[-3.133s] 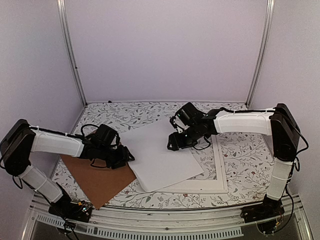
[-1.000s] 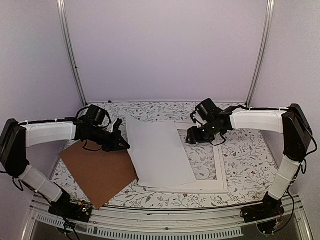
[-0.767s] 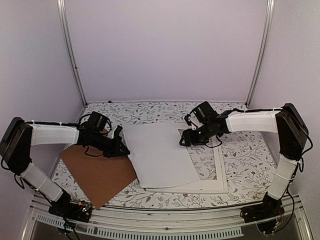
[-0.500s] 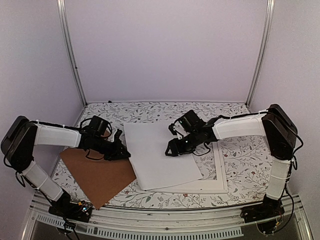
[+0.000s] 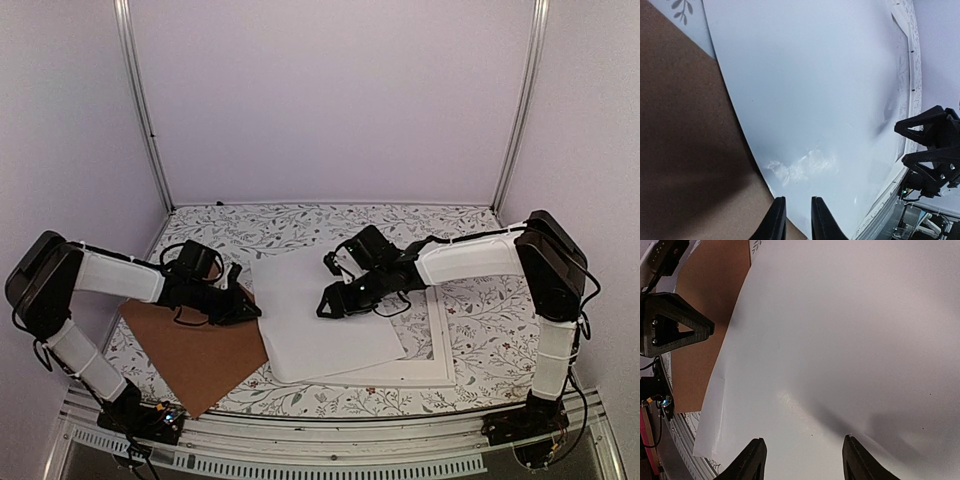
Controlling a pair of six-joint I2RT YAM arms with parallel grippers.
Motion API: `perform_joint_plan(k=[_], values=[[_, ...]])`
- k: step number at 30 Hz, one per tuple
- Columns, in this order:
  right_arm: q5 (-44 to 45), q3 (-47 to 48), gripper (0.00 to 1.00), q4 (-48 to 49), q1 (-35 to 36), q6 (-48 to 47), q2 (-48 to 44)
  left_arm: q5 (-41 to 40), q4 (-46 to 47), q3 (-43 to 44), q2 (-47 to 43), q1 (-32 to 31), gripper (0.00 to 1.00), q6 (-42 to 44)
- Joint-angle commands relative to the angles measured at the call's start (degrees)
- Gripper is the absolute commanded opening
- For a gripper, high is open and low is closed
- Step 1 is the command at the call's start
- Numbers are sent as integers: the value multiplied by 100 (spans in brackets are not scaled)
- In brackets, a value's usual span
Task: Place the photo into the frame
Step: Place the photo on the mat board.
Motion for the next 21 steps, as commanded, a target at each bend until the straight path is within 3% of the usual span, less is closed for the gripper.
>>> perform_joint_plan(k=[1,5,13,21], values=[[-62,37,56,130,9,52,33,-315,288,-115,147,31,20,-133],[-38,60,56,154,40,42,32,-644,153,-92,176,34,26,-201],[24,150,56,144,107,33,107,-507,384,-175,362,19,38,-355],[-43,370,55,146,253,44,364,-341,831,-325,499,-78,40,-624]])
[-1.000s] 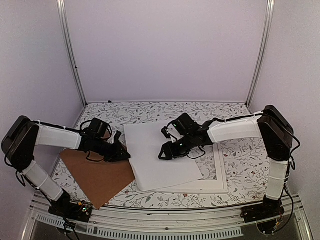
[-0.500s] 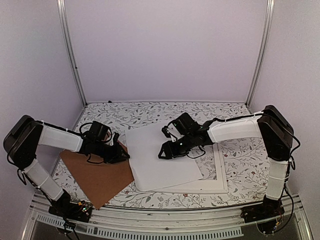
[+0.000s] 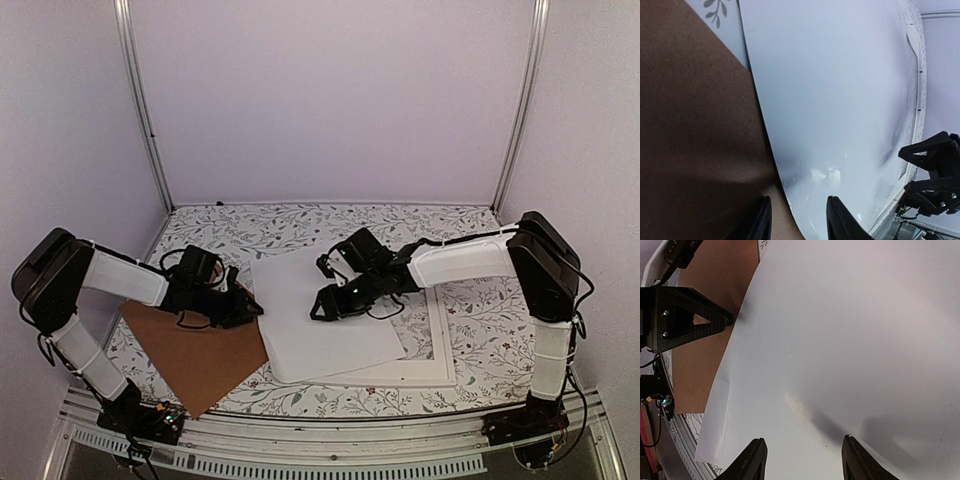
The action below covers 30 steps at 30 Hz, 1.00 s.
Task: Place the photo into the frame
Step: Place the photo on the mat board, then pass from the left arm to the right
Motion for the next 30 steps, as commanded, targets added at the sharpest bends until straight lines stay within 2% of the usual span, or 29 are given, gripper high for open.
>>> perform_joint_plan(k=[1,5,9,12,19,30], values=[[49,231,55,64,111,41,249,6,225,-135,201,-88,40,-177],[781,221,56,-220,33,143,104,-145,226,-159,210,-202,40,-287],[1085,72,63,-338,-317,173,-165,-292,221,-168,178,-293,40,-376],[1335,55,73,-439,-581,55,-337,-381,221,-203,130,-318,41,-433],[1327,145,87,-551,-1196,-307,-260,-518,98,-173,57,-316,41,-422],[940,320,89,-405,-1555,-514,163,-628,19,-176,21,-329,41,-401]])
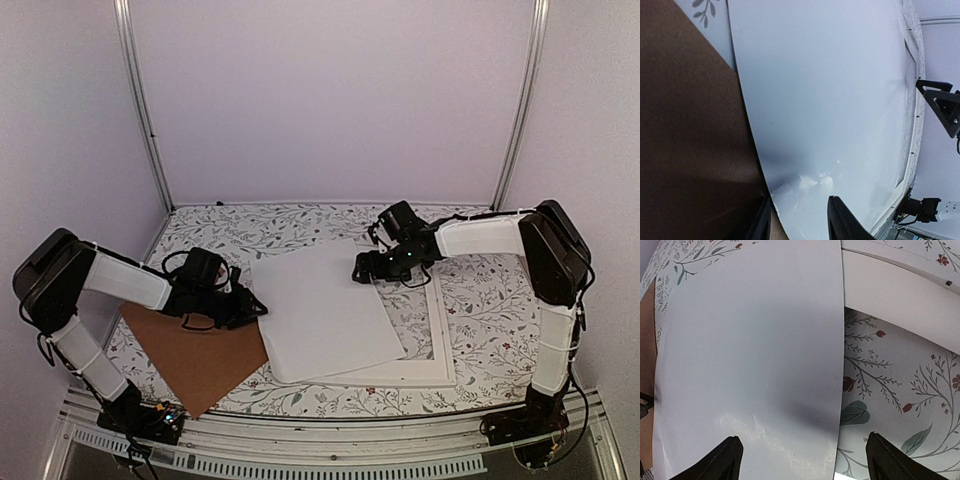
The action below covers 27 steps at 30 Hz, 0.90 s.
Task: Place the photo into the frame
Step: Pass from the left arm to the right
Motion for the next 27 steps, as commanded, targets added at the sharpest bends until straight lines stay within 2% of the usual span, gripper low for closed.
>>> perform_joint_plan(k=[1,27], values=[[-264,142,89,83,-103,-102,207,-249,-346,-105,-8,-58,41,-3],[-1014,-128,85,519,-131,277,361,-281,-127,-252,4,-132,41,-206]])
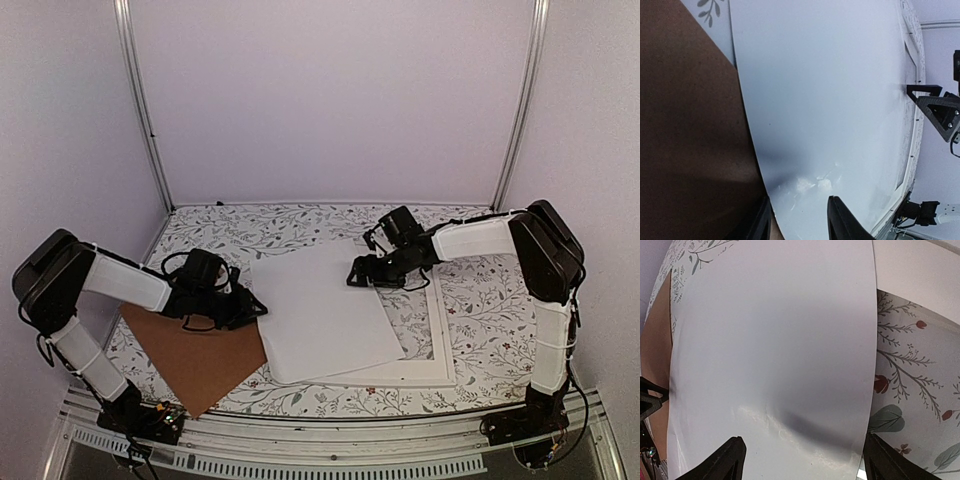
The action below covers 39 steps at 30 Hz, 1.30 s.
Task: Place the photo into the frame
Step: Pass from the left arm to the right
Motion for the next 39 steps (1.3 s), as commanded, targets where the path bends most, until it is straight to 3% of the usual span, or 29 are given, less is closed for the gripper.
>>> perform_joint_plan(k=[1,39], values=[[-128,-88,85,143,-22,110,55,-167,-147,-233,16,-90,41,-118],[-746,-618,77,567,-17,753,-272,-118,391,-846,-706,-394,41,-1152]])
